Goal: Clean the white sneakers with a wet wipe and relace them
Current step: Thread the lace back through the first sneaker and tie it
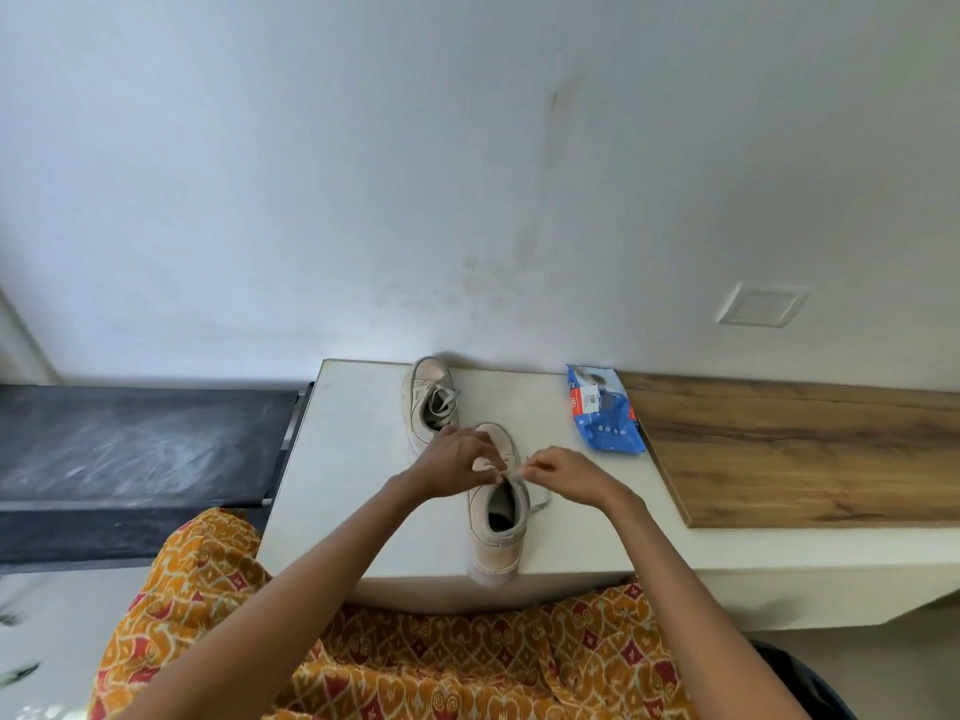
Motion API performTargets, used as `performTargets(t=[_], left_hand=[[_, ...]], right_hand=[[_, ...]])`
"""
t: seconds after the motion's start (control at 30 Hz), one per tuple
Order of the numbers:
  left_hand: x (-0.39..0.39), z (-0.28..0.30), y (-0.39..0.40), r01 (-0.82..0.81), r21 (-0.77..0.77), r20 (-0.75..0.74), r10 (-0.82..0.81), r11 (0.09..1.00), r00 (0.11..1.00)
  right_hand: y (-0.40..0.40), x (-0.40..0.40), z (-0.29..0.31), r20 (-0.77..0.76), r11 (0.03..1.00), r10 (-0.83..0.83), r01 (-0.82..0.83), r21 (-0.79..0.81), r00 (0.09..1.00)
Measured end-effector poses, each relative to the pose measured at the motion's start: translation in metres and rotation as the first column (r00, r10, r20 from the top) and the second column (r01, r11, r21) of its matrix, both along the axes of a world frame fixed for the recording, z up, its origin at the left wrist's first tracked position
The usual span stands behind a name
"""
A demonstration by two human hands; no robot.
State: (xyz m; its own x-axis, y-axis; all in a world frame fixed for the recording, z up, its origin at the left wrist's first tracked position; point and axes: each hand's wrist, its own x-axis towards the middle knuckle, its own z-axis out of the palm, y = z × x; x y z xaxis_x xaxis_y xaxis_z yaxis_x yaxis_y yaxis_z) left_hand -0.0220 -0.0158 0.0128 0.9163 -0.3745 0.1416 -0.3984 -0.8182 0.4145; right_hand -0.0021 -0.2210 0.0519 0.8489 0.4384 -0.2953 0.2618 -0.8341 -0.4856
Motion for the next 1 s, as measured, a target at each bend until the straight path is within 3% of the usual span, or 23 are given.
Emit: performTargets(t=[0.1,0.23,0.37,0.53,0.67,0.8,0.9,1.0], left_hand=[[0.001,0.001,-0.004,-0.065,-0.114,-0.02,0.063,0.991,0.998],[-0.001,-0.001,-0.017,-0.128,-0.095,-0.132,0.115,0.987,0.985],[-0.002,-0.004,-0.018,-0.169,-0.311,-0.426,0.022,0.935,0.905],[-0.004,0.006,-0.008,-0.238,-0.504,-0.576,-0.118,0.83,0.809],[0.001,0.013,-0.002,-0.206,-0.426,-0.613,-0.114,0.881,0.782],[0.007,0.014,-0.004,-0.112,-0.342,-0.612,-0.131,0.933,0.78],[0.01,0.006,-0.008,-0.113,-0.357,-0.509,-0.091,0.927,0.856],[0.009,-0.001,-0.004,-0.185,-0.481,-0.542,-0.125,0.857,0.831]], right_hand=[[0.005,-0.006,-0.004,0.023,0.999,0.015,-0.016,0.043,1.0],[0.005,-0.006,-0.011,0.071,0.996,-0.057,0.052,0.07,0.996],[0.008,-0.011,-0.013,0.153,0.997,-0.068,0.06,0.056,0.986],[0.012,-0.015,-0.016,0.387,0.995,0.07,-0.039,-0.089,0.919],[0.013,-0.018,-0.014,0.571,0.994,0.101,-0.053,-0.101,0.815],[0.016,-0.017,-0.017,0.623,0.997,0.082,-0.055,-0.063,0.778],[0.015,-0.014,-0.021,0.589,0.999,0.047,-0.032,-0.036,0.807],[0.01,-0.009,-0.025,0.439,0.997,-0.049,0.02,0.07,0.897]])
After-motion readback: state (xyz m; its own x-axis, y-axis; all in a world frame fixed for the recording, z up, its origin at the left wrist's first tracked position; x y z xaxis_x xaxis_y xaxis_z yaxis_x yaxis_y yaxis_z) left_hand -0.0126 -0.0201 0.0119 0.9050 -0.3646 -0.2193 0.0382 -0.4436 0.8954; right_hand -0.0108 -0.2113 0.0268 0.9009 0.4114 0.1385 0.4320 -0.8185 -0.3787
